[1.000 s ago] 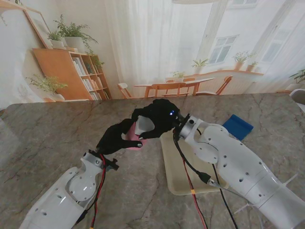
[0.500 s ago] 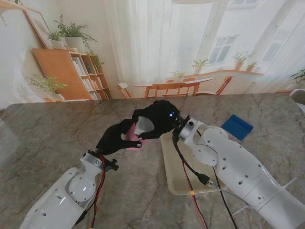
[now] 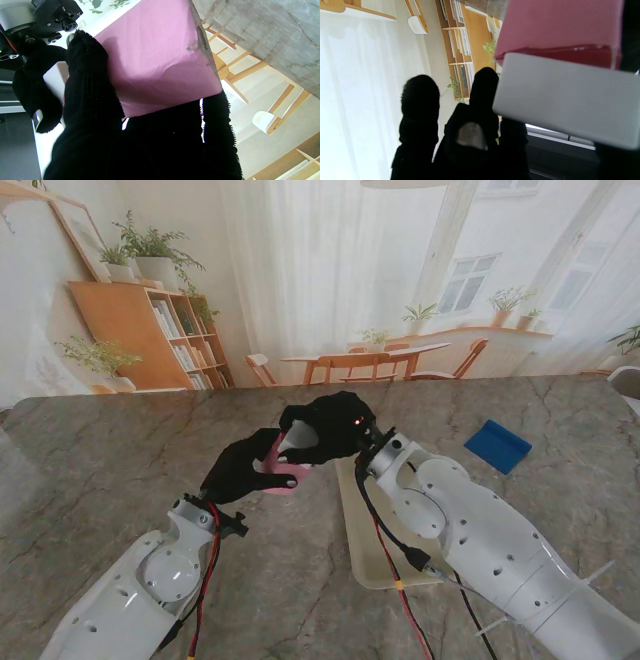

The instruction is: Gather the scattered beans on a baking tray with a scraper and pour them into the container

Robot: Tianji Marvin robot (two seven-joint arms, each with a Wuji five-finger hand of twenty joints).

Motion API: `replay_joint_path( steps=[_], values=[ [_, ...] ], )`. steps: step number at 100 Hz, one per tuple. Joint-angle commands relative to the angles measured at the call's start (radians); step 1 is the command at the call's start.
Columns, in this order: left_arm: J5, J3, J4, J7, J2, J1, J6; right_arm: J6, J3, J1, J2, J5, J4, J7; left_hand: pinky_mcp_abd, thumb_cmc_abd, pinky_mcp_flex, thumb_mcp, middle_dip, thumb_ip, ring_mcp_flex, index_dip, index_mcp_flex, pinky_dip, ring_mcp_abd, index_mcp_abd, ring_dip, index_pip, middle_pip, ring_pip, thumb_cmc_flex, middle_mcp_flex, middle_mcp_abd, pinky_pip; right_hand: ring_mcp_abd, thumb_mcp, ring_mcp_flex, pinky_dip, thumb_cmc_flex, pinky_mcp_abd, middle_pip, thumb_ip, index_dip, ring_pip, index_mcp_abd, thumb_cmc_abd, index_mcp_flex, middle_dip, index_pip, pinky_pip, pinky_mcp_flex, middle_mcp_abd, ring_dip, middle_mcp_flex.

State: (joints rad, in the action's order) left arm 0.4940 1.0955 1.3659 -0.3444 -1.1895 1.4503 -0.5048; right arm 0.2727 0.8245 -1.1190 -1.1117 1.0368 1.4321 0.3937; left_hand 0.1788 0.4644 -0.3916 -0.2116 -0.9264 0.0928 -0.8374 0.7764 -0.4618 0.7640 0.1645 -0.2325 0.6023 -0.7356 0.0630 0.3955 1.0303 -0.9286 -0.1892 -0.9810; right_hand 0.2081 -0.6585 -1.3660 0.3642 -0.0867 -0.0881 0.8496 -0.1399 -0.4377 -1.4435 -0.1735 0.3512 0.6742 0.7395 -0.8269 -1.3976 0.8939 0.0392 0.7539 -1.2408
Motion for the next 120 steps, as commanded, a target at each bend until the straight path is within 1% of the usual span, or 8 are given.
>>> replay_joint_path(
  steps=[1,14,38,54,70,92,101,120],
  values=[
    [-0.003,0.000,0.011,-0.002,-0.003,0.000,0.002,-0.006,0.013,-0.017,0.002,-0.001,0.015,-0.042,-0.001,-0.186,0.004,0.214,-0.073,-0.049,-0.025,0.063,-0.074,0.023,-0.059,0.210,0.010,-0.170,0.165,0.022,0.260,-0.130,0.199,-0.013,0.087,-0.016,0.035,-0.009,-0.097,-0.075,0.401,0.065,-0.067,0.051,0.071,-0.191,0.024,-0.045,0.043,0.015,-0.083,0.381,-0.063,-0.204],
    [-0.007,0.000,0.011,0.003,-0.002,0.000,0.004,-0.006,0.051,-0.053,0.009,-0.021,0.055,-0.118,0.000,-0.185,0.004,0.216,-0.073,-0.049,-0.026,0.063,-0.075,0.024,-0.059,0.208,0.011,-0.170,0.165,0.023,0.260,-0.131,0.199,-0.014,-0.182,0.241,0.347,0.087,-0.042,-0.242,0.093,0.091,-0.114,0.276,0.167,-0.323,-0.179,-0.040,0.336,0.223,-0.453,0.049,-0.091,0.208],
    [-0.009,-0.001,0.011,0.007,-0.001,-0.001,0.007,-0.004,0.115,-0.099,0.016,-0.052,0.110,-0.194,0.001,-0.185,0.005,0.215,-0.073,-0.049,-0.024,0.063,-0.075,0.024,-0.060,0.209,0.011,-0.169,0.165,0.023,0.261,-0.131,0.199,-0.014,-0.414,0.324,0.793,0.067,0.035,-0.290,-0.550,0.099,-0.190,0.867,0.289,-0.442,-0.423,-0.255,0.652,0.535,-0.794,-0.242,-0.246,0.669],
    [-0.011,0.000,0.011,0.009,-0.001,-0.001,0.007,0.011,0.172,-0.125,0.023,-0.028,0.137,-0.193,0.000,-0.185,0.004,0.214,-0.074,-0.049,-0.026,0.063,-0.076,0.023,-0.060,0.210,0.011,-0.170,0.167,0.023,0.260,-0.134,0.199,-0.014,-0.430,0.365,0.911,0.050,-0.027,-0.258,-0.675,0.104,-0.242,1.128,0.350,-0.456,-0.527,-0.288,0.704,0.602,-0.847,-0.245,-0.343,0.785],
    [-0.008,0.002,0.012,0.006,-0.001,0.000,0.007,0.131,0.222,-0.127,0.042,0.061,0.131,-0.155,-0.002,-0.186,0.003,0.215,-0.073,-0.049,-0.025,0.063,-0.074,0.023,-0.061,0.211,0.010,-0.169,0.166,0.023,0.260,-0.132,0.200,-0.014,-0.411,0.259,0.986,0.027,-0.053,-0.225,-0.674,0.108,-0.282,1.163,0.389,-0.299,-0.559,-0.294,0.789,0.608,-0.872,-0.239,-0.370,0.891],
    [-0.009,0.001,0.011,0.007,-0.001,-0.001,0.006,0.289,0.247,-0.107,0.067,0.138,0.114,-0.153,-0.001,-0.186,0.002,0.215,-0.074,-0.049,-0.026,0.063,-0.075,0.023,-0.061,0.210,0.010,-0.170,0.166,0.023,0.261,-0.132,0.199,-0.014,-0.403,0.079,1.083,-0.117,-0.127,-0.195,-0.558,0.101,0.089,1.089,0.488,-0.050,-0.520,-0.335,0.870,0.444,-0.889,-0.260,-0.436,1.041],
    [-0.009,0.000,0.010,0.007,-0.002,-0.001,0.005,0.329,0.249,-0.098,0.075,0.154,0.114,-0.177,-0.003,-0.185,0.003,0.214,-0.074,-0.049,-0.027,0.064,-0.076,0.023,-0.063,0.211,0.011,-0.170,0.166,0.023,0.260,-0.132,0.200,-0.014,-0.411,-0.170,1.119,-0.120,-0.077,-0.187,-0.524,0.085,0.206,1.065,0.514,0.046,-0.509,-0.365,0.873,0.423,-0.891,-0.280,-0.464,1.084],
    [-0.010,-0.003,0.008,0.007,-0.002,-0.003,0.004,0.388,0.214,-0.054,0.082,0.176,0.085,-0.175,-0.002,-0.186,0.003,0.215,-0.074,-0.049,-0.026,0.063,-0.075,0.023,-0.061,0.211,0.011,-0.169,0.166,0.023,0.260,-0.131,0.200,-0.013,-0.398,-0.464,1.096,-0.103,-0.106,-0.179,-0.488,0.069,0.162,1.029,0.488,0.189,-0.516,-0.372,0.842,0.395,-0.846,-0.271,-0.470,1.081]
  ],
)
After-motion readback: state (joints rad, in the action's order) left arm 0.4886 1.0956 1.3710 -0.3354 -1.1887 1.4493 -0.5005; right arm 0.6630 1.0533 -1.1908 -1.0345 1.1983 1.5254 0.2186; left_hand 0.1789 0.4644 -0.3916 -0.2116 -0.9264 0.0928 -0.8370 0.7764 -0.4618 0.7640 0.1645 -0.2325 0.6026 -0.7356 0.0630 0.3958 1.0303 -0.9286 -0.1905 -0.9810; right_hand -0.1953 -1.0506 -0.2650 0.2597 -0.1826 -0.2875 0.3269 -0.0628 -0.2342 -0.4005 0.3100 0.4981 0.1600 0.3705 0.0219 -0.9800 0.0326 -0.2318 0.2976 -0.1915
